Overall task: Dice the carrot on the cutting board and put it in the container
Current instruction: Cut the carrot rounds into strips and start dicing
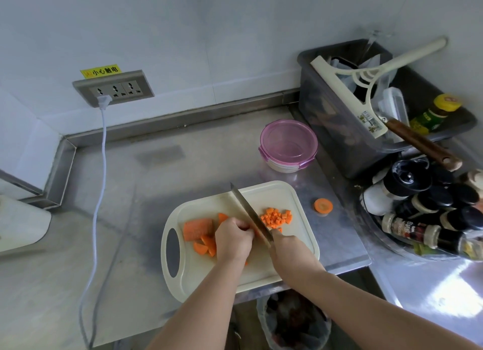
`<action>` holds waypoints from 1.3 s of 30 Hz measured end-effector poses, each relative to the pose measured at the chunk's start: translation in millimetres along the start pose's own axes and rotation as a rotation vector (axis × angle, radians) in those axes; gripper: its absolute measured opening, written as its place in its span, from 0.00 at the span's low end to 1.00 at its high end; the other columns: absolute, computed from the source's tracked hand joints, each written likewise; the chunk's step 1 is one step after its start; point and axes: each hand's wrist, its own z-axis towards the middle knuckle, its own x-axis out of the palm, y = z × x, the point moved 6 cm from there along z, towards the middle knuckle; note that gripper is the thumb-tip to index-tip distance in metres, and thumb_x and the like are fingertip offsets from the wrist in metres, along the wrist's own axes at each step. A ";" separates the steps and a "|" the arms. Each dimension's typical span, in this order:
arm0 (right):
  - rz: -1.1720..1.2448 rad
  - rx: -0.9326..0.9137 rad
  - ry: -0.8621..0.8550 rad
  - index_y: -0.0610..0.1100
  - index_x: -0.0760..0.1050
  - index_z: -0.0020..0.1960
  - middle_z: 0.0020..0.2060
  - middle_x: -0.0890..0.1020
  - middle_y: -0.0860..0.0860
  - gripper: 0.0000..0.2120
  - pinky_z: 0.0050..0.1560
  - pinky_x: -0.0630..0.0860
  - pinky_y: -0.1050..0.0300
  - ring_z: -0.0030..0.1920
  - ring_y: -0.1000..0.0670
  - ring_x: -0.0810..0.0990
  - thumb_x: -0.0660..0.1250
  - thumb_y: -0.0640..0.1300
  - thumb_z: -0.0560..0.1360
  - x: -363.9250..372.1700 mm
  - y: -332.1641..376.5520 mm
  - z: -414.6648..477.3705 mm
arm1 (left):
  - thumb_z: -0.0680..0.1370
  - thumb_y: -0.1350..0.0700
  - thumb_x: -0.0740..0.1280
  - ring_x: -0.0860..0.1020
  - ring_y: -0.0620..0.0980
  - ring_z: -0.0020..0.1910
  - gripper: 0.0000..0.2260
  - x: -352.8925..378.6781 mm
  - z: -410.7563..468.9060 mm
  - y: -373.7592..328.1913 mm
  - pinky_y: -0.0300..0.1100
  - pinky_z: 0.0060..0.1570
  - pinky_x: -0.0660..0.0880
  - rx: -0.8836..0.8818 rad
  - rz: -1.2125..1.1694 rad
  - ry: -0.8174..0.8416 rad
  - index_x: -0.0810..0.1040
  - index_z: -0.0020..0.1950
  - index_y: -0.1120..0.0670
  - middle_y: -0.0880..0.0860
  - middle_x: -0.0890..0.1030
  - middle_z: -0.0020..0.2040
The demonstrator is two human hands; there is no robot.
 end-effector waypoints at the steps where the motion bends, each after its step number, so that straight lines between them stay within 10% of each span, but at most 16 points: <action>1: -0.001 -0.009 -0.018 0.43 0.65 0.64 0.47 0.80 0.44 0.13 0.39 0.71 0.54 0.45 0.43 0.79 0.53 0.39 0.81 -4.1 -1.0 -2.2 | 0.72 0.61 0.71 0.82 0.52 0.41 0.03 0.5 0.0 -0.7 0.38 0.33 0.75 -0.002 -0.003 0.014 0.78 0.41 0.55 0.54 0.83 0.40; 7: -0.167 -0.162 -0.075 0.44 0.62 0.68 0.35 0.72 0.51 0.16 0.30 0.69 0.55 0.35 0.46 0.74 0.54 0.37 0.80 -11.3 -11.5 -23.3 | 0.73 0.62 0.67 0.82 0.55 0.42 0.08 -25.3 -4.0 -18.6 0.46 0.46 0.79 0.114 0.081 -0.007 0.77 0.36 0.51 0.56 0.84 0.40; 13: -0.376 -0.372 -0.153 0.47 0.69 0.61 0.32 0.71 0.54 0.21 0.24 0.68 0.57 0.24 0.50 0.62 0.69 0.39 0.70 -17.4 -30.8 -43.9 | 0.76 0.62 0.67 0.80 0.52 0.47 0.06 -122.3 -1.8 -41.2 0.32 0.45 0.68 0.292 -0.008 -0.432 0.80 0.52 0.58 0.56 0.83 0.50; 15: -0.470 -0.431 -0.203 0.48 0.73 0.54 0.26 0.71 0.54 0.31 0.16 0.62 0.59 0.20 0.52 0.60 0.79 0.39 0.53 -16.0 -39.2 -45.5 | 0.76 0.61 0.68 0.79 0.46 0.44 0.05 -112.0 -12.5 -64.5 0.33 0.47 0.70 0.479 0.058 -0.268 0.81 0.50 0.54 0.50 0.82 0.47; 20: -0.589 -0.516 -0.264 0.49 0.82 0.52 0.27 0.76 0.55 0.33 0.20 0.60 0.61 0.20 0.52 0.69 0.81 0.41 0.47 -21.1 -44.5 -46.6 | 0.74 0.49 0.70 0.75 0.43 0.57 0.13 -17.0 -42.8 -64.5 0.43 0.58 0.71 0.693 0.694 0.430 0.79 0.58 0.45 0.43 0.79 0.57; 39: -0.599 -0.648 -0.247 0.51 0.78 0.50 0.29 0.77 0.57 0.28 0.28 0.69 0.62 0.23 0.52 0.72 0.77 0.39 0.52 -35.7 -68.7 -52.6 | 0.76 0.52 0.68 0.76 0.48 0.55 0.09 24.3 -32.8 -39.4 0.46 0.55 0.73 0.763 0.811 0.402 0.79 0.56 0.49 0.45 0.77 0.58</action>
